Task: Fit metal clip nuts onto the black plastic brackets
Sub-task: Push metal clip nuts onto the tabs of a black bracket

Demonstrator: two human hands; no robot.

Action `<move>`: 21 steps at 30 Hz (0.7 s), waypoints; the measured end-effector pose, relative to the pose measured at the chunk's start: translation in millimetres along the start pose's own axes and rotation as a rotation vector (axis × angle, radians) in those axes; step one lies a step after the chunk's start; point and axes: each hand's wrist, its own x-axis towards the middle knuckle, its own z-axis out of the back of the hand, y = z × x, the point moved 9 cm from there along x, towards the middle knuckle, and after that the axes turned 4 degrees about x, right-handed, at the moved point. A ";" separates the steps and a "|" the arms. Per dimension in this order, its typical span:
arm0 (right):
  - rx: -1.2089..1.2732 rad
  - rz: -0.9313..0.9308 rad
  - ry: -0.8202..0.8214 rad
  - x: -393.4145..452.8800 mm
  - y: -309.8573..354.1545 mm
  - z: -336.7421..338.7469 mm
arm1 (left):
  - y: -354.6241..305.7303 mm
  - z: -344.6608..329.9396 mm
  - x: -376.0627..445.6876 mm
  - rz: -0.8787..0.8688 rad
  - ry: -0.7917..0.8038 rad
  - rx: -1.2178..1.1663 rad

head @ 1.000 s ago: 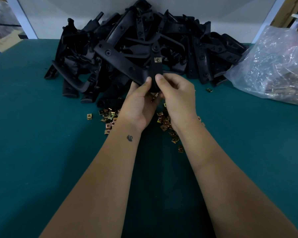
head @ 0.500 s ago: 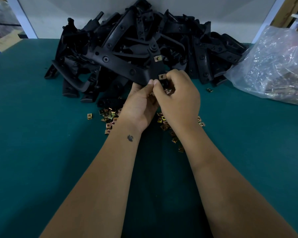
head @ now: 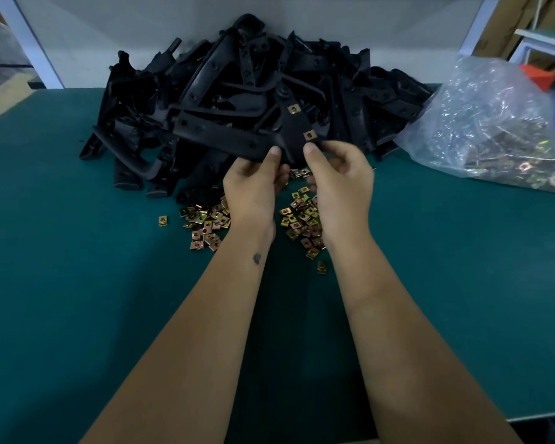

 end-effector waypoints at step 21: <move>0.429 0.001 -0.679 -35.6 41.8 257.7 | 71.1 -218.7 -178.1 0.082 0.388 0.177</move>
